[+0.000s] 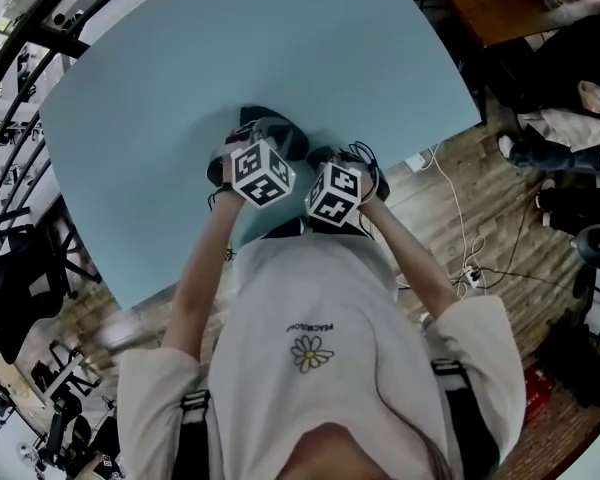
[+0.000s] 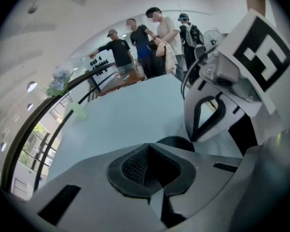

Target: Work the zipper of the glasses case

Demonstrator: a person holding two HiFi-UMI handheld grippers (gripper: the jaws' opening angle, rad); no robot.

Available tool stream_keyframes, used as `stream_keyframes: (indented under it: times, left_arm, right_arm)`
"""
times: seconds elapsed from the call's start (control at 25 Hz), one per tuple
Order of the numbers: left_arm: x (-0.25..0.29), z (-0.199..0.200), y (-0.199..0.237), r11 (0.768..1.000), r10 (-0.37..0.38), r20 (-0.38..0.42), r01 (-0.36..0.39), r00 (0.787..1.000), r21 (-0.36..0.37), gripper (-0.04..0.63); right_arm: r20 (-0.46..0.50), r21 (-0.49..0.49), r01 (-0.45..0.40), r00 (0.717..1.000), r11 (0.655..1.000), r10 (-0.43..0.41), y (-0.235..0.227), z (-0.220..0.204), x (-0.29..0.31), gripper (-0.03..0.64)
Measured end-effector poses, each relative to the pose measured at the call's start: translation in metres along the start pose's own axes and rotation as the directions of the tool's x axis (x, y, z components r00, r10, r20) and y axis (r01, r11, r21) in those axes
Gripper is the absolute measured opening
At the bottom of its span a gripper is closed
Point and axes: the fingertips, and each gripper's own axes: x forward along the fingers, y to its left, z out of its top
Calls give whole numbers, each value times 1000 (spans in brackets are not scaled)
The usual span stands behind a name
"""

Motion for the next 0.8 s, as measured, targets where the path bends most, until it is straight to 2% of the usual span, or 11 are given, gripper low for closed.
stream_keyframes:
  times: [0.08, 0.32, 0.48, 0.68, 0.8]
  left_arm:
    - [-8, -13, 1, 1000, -12, -24, 12, 1000, 17, 15]
    - [-16, -22, -11, 985, -173, -16, 173, 985, -1, 18]
    - [-15, -24, -8, 992, -124, -30, 123, 992, -39, 15]
    - [-15, -25, -7, 990, -63, 23, 65, 998, -123, 15]
    - [-15, -25, -6, 988, -54, 24, 56, 998, -142, 15]
  right_arm:
    - [-15, 4, 35, 999, 999, -34, -10, -8, -1, 8]
    - [-28, 12, 77, 997, 997, -77, -26, -18, 0, 8]
    - [-10, 62, 74, 997, 995, -73, -20, -14, -4, 8]
    - [26, 145, 14, 1000, 989, -18, 1, -5, -7, 9]
    - [35, 165, 10, 999, 986, -16, 10, 2, -4, 9]
